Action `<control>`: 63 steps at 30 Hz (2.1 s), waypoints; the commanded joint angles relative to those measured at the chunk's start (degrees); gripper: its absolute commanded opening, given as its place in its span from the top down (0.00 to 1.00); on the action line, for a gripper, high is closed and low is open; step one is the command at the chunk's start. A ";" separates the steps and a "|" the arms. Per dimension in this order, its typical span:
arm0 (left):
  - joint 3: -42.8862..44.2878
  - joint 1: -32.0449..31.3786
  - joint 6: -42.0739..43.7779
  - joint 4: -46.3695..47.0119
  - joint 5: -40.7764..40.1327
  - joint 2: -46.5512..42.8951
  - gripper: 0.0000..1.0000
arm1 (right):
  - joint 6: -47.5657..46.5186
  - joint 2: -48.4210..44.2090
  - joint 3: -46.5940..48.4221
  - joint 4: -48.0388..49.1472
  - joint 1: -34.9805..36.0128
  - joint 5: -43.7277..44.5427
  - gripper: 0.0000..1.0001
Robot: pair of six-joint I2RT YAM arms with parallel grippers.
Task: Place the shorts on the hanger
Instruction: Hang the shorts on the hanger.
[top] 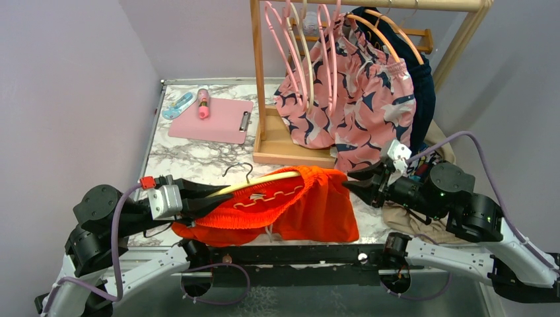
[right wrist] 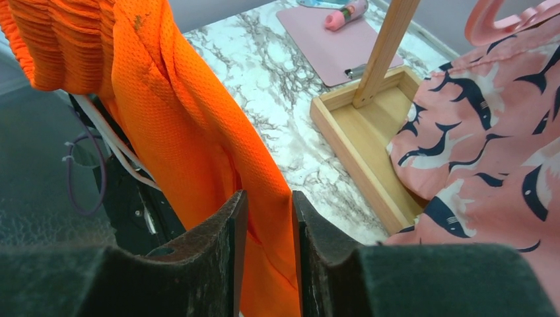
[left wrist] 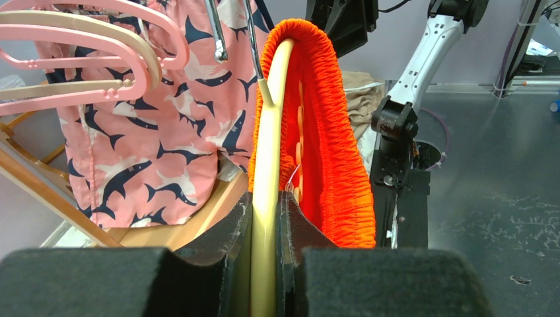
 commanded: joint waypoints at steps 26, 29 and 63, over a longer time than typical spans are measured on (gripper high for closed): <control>-0.64 0.02 0.86 5.09 -5.00 -2.89 1.00 | 3.01 -4.48 -0.43 0.26 -0.21 17.76 0.99; -0.60 0.06 0.75 5.09 -5.08 -2.93 1.00 | 3.32 -4.78 -0.59 -0.06 -0.20 17.94 0.99; -3.11 0.06 0.77 11.54 -1.58 0.89 1.00 | 1.61 3.88 1.78 10.56 -0.18 -1.36 0.65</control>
